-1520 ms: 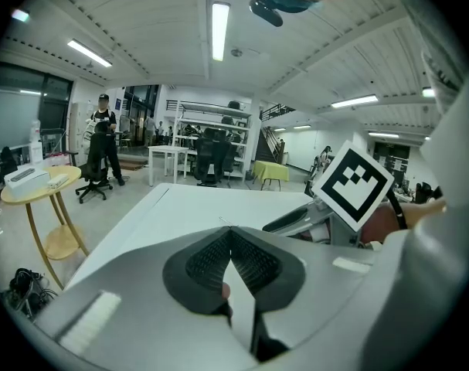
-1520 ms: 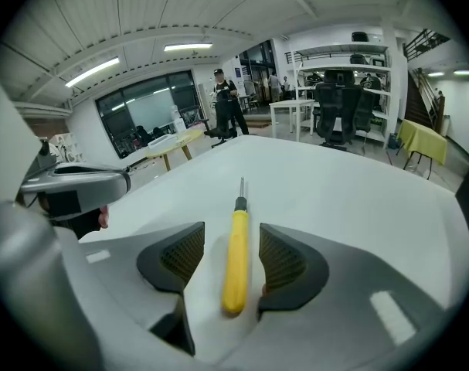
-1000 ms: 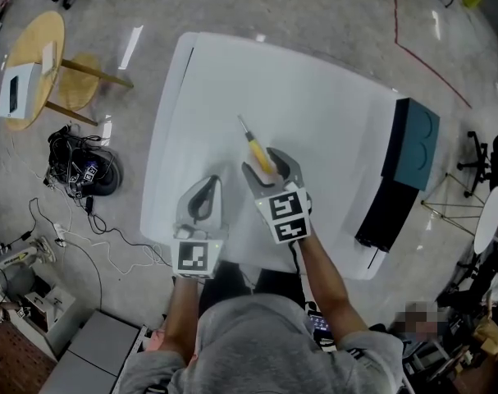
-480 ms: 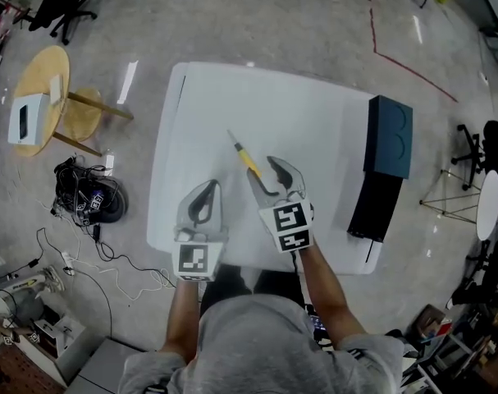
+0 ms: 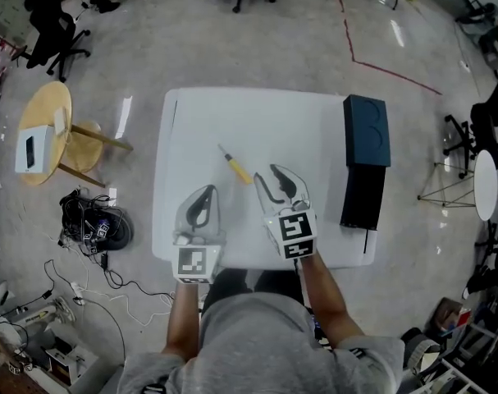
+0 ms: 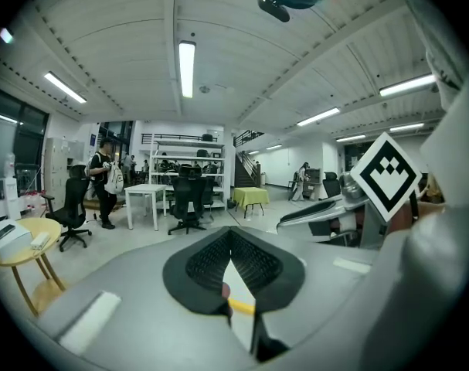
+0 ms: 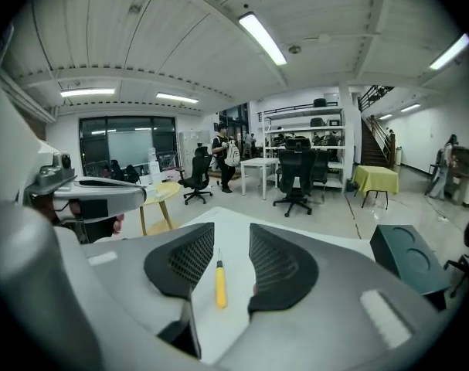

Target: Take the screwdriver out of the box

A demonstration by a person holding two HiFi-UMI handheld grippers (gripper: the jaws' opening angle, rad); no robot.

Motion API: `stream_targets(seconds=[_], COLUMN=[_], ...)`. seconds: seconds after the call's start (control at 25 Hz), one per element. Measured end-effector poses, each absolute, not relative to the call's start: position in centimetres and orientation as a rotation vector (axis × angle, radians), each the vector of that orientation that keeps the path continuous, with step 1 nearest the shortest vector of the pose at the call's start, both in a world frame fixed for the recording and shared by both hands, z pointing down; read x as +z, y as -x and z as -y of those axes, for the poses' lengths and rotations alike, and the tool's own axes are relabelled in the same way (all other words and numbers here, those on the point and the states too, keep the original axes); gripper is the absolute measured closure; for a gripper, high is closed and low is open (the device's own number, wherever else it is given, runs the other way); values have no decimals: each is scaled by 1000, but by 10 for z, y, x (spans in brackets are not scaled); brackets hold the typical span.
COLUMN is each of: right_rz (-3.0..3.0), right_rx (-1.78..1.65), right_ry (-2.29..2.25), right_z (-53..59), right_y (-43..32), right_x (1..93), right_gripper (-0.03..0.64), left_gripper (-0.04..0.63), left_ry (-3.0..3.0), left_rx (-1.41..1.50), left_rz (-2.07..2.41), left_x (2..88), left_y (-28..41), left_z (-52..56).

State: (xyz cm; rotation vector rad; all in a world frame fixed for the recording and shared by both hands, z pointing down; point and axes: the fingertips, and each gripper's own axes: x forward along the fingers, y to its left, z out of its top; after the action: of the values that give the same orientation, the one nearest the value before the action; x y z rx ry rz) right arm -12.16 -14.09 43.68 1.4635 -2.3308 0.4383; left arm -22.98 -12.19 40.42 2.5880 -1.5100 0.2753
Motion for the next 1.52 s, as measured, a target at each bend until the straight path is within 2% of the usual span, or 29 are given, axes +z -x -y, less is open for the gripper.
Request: stream_targets(seconds=[0.8, 1.52], right_rz=[2240, 2155], right_rx=[310, 295], right_ry=[-1816, -1949], right_z=[59, -6], right_y=[62, 46], right_x=[366, 367], right_gripper=[544, 604], left_gripper=[584, 583], left_ry=[-2801, -2858], left_rx=[201, 227], left_rz=[1340, 1181], left_x=[342, 351], left_y=[195, 178], left_z=[82, 38])
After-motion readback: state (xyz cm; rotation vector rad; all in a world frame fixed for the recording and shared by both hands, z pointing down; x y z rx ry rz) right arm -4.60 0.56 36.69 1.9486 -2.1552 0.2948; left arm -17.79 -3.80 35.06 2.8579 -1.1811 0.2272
